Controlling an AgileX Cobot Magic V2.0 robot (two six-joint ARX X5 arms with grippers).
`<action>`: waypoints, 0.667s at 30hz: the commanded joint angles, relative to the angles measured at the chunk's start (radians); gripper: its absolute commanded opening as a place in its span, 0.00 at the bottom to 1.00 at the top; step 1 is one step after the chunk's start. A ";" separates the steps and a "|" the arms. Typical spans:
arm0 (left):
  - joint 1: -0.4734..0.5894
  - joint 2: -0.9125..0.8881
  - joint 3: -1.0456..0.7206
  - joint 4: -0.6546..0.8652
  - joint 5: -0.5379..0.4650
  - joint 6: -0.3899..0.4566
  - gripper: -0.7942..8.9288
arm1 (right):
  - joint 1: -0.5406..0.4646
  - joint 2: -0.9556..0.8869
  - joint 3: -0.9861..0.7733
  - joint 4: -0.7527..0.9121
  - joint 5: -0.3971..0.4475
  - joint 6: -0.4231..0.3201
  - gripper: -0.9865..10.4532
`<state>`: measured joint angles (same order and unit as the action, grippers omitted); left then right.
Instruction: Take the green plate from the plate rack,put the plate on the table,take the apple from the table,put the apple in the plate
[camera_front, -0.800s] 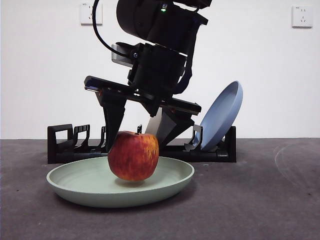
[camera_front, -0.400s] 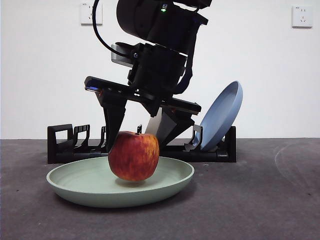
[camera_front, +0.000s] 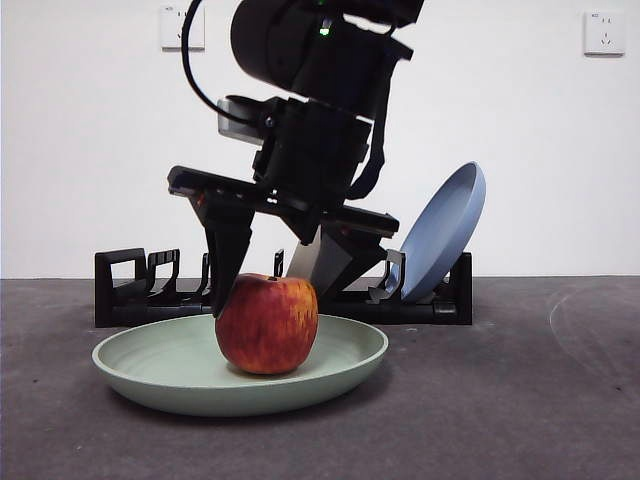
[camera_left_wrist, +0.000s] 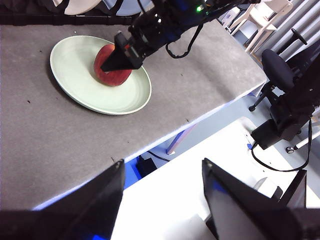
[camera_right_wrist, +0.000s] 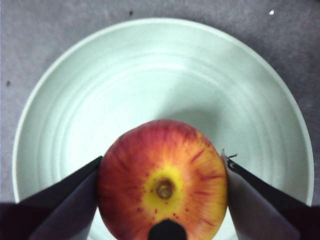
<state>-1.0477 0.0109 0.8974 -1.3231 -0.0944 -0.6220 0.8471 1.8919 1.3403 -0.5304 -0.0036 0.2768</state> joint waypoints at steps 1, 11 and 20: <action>0.002 -0.002 -0.002 0.005 -0.003 -0.006 0.34 | 0.004 0.032 -0.002 0.000 -0.004 -0.015 0.08; 0.002 -0.002 -0.002 0.005 -0.003 -0.006 0.34 | 0.004 0.035 -0.001 0.006 -0.011 -0.010 0.56; 0.002 -0.002 -0.002 0.005 -0.003 -0.006 0.34 | 0.004 0.034 0.054 -0.076 -0.015 0.003 0.59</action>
<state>-1.0477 0.0109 0.8974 -1.3231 -0.0944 -0.6224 0.8471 1.9194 1.3758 -0.6113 -0.0181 0.2737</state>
